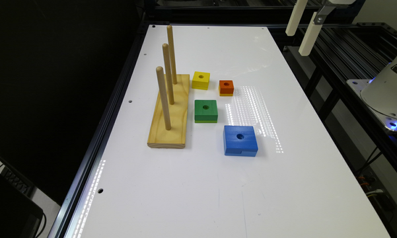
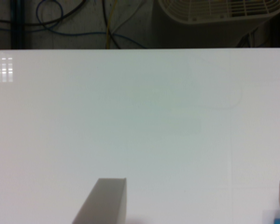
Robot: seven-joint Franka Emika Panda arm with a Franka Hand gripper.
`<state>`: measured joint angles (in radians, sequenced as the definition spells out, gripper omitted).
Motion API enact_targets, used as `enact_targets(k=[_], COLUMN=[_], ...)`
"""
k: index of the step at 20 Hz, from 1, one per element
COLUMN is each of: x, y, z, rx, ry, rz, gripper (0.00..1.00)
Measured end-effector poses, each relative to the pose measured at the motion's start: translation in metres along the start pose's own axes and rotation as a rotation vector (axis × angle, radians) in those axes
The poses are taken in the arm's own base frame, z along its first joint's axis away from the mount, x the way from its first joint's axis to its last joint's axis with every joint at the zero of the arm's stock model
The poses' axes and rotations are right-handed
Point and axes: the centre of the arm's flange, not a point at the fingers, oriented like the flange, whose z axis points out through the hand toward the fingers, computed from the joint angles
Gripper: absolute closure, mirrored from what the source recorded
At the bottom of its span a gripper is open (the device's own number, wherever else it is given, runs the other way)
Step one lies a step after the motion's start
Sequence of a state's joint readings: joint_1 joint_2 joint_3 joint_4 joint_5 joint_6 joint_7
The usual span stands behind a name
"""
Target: Pick up green block.
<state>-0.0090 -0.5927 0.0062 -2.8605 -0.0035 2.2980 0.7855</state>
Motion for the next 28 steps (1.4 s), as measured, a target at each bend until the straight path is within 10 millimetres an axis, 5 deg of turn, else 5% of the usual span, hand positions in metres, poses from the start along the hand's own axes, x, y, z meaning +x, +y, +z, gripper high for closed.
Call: enact_targets(k=[11,28], x=[0.009,0.033], y=[-0.018,-0.075], z=[0.002,0.006], rx=[0.012,-0.002], ry=[0.014,-0.009], rz=[-0.010,-0.020], gripper=[0.00,0.00])
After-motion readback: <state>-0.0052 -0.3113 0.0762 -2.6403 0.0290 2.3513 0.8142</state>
